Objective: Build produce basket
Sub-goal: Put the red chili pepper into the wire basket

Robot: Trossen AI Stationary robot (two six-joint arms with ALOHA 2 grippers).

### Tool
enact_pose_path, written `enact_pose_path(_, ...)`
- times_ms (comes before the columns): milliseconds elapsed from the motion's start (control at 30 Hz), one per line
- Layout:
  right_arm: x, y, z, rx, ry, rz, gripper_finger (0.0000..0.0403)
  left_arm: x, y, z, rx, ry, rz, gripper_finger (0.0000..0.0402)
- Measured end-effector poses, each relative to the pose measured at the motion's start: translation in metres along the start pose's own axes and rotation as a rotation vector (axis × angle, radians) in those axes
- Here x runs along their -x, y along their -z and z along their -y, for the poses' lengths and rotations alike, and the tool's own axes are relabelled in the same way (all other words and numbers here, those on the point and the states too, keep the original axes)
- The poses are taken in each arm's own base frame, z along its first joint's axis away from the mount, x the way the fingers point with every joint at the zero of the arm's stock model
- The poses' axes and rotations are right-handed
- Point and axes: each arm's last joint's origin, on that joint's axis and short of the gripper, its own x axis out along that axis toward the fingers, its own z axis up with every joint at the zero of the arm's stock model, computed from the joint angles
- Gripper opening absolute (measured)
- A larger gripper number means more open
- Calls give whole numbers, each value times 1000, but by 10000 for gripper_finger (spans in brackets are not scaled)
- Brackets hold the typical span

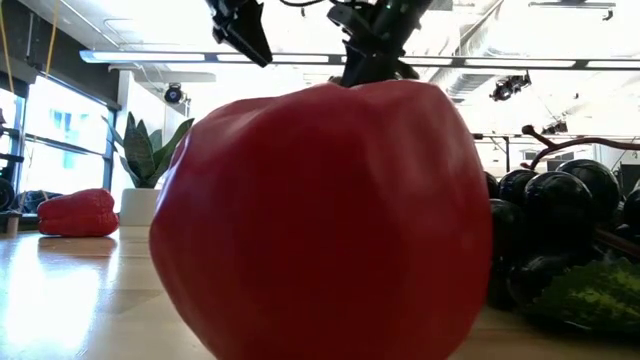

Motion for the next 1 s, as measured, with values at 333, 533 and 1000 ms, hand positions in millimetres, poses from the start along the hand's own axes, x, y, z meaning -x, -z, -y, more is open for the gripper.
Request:
enact_pose_path(333, -8, -20, 43, 216, -25, -21, 92, 0, 7, 0, 231, -3, -69, 184)
enact_pose_path(533, -22, -27, 54, 354, -16, 5, 92, 1, 13, 2, 347, 37, -140, 184)
enact_pose_path(1000, -77, -17, 64, 524, -61, -119, 92, 10, 31, 20, 439, 37, -324, 184)
